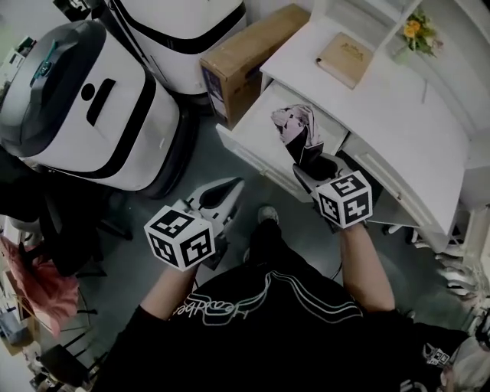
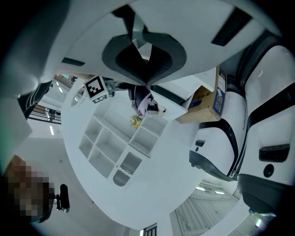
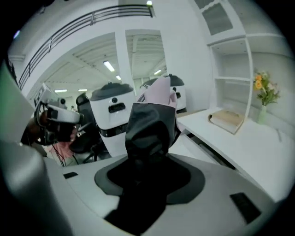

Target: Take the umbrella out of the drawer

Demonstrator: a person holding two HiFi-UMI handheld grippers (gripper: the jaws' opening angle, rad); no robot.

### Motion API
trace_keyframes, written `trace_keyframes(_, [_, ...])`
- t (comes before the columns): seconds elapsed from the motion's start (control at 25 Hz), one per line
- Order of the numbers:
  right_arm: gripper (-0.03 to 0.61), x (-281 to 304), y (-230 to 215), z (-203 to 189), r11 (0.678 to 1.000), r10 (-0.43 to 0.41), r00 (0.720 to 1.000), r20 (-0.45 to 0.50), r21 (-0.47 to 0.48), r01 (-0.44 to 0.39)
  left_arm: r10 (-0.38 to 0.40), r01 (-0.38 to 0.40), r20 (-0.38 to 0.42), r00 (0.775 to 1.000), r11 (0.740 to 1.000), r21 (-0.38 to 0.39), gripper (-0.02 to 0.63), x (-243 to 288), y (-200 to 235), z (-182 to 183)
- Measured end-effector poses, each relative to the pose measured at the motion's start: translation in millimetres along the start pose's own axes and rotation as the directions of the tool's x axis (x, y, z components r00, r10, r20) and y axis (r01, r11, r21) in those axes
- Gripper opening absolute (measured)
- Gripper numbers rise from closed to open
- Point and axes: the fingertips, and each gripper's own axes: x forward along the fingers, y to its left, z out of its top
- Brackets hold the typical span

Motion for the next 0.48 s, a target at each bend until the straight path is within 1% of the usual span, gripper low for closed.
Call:
trace_keyframes(0.16, [0.213, -42, 50, 14, 0.995, 0.076, 0.989, 0.124, 0.061, -0.084, -0.026, 0.025, 0.008, 1.000, 0.999, 0.046, 0.017, -29, -25, -1])
trace_keyframes(0.24, [0.212, -62, 71, 19, 0.991, 0.102, 0.979, 0.176, 0.067, -0.116, -0.028, 0.027, 0.007, 1.000, 0.997, 0.079, 0.017, -44, -33, -1])
trace_keyframes(0.32, [0.213, -81, 90, 24, 0.989, 0.121, 0.967, 0.223, 0.059, -0.137, -0.030, 0.027, 0.022, 0.999, 0.995, 0.095, 0.017, -57, -40, 3])
trace_keyframes(0.48, [0.213, -109, 121, 29, 0.981, 0.164, 0.949, 0.267, 0.054, -0.185, -0.058, 0.053, 0.057, 0.997, 0.994, 0.097, 0.017, -77, -56, 8])
